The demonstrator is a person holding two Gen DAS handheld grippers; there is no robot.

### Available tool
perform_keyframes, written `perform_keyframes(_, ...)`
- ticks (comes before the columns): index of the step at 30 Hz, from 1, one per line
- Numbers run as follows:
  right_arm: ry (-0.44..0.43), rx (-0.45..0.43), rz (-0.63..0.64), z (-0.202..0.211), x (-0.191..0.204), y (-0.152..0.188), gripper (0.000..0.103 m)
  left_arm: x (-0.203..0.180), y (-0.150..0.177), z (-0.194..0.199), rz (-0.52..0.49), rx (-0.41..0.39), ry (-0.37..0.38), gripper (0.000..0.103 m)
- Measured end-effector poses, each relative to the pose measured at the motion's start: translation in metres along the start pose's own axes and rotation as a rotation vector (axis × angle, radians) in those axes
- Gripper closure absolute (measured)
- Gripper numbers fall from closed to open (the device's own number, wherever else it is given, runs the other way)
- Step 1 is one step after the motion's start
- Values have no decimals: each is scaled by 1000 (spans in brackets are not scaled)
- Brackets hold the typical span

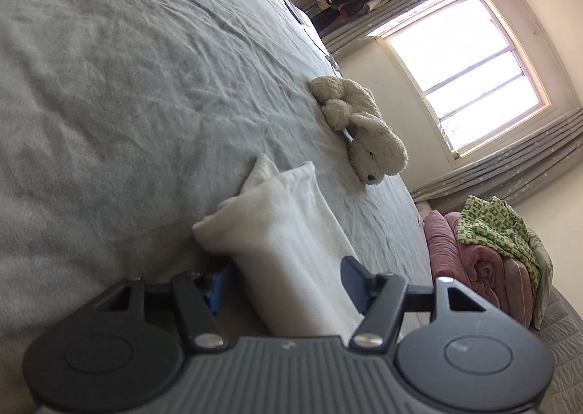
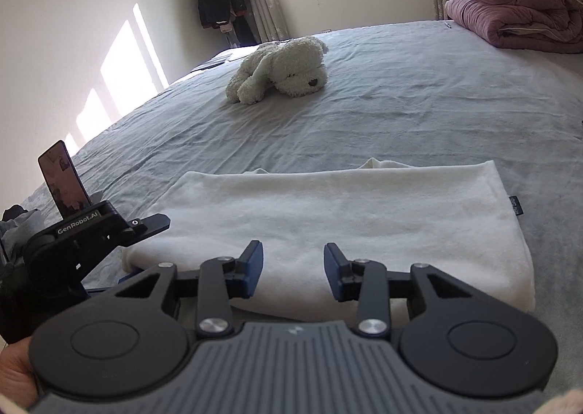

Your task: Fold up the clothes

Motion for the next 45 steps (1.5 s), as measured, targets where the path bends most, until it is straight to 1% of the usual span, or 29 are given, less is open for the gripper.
perform_keyframes(1, -1, 0, -5, -2, 1, -1, 63, -1, 1, 1, 11, -2, -4, 36)
perform_keyframes(2, -2, -2, -2, -3, 3, -1, 63, -2, 3, 2, 22, -2, -7, 32)
perform_keyframes(4, -3, -6, 2, -5, 5, -2, 63, -6, 7, 1, 40, 28, 8, 25)
perform_keyframes(7, -14, -16, -2, -8, 8, -4, 63, -7, 8, -3, 76, 55, 17, 21)
perform_keyframes(10, -28, -27, -26, -10, 6, -6, 63, -5, 6, -7, 123, 52, 13, 20)
perform_keyframes(18, -1, 9, -53, -19, -3, -1, 62, -11, 3, -13, 83, 11, -17, 21)
perform_keyframes(19, 0, 8, -52, -19, -3, -1, 62, -11, 2, -13, 74, 7, -17, 22)
perform_keyframes(21, 3, -3, -44, -17, -4, -3, 62, -8, 2, -13, 56, -1, -27, 31)
perform_keyframes(23, 6, -7, -45, -17, -6, -4, 62, -3, 1, -13, 48, -6, -42, 45)
perform_keyframes(25, 8, -9, -50, -16, -8, -5, 62, -1, 0, -12, 50, -5, -50, 51)
perform_keyframes(28, 8, -6, -56, -15, -9, -5, 62, 2, 0, -11, 54, -4, -58, 56)
perform_keyframes(32, 7, -1, -54, -14, -9, -4, 62, 6, 0, -9, 68, 0, -63, 67)
perform_keyframes(38, 4, 1, -66, -14, -11, -4, 62, 10, -1, -7, 96, 12, -51, 72)
perform_keyframes(39, 3, 1, -69, -14, -12, -4, 64, 11, -2, -7, 101, 15, -49, 72)
perform_keyframes(40, 1, 5, -73, -15, -13, -3, 72, 11, -2, -7, 111, 19, -46, 74)
perform_keyframes(42, -4, 15, -81, -18, -13, -2, 78, 12, -3, -6, 126, 27, -37, 76)
perform_keyframes(45, -13, 29, -88, -22, -13, -1, 81, 10, -4, -3, 115, 25, -25, 78)
Point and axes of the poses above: each gripper's, at about its wrist camera, not at the fingertips, and z roughly against the way its jaws point, x to its left, y to its underside, the point moved 7 cm from there along -z, roughly the way its jaws point, and after that the axes turned 3 degrees about -z, right-handed, at the moved point
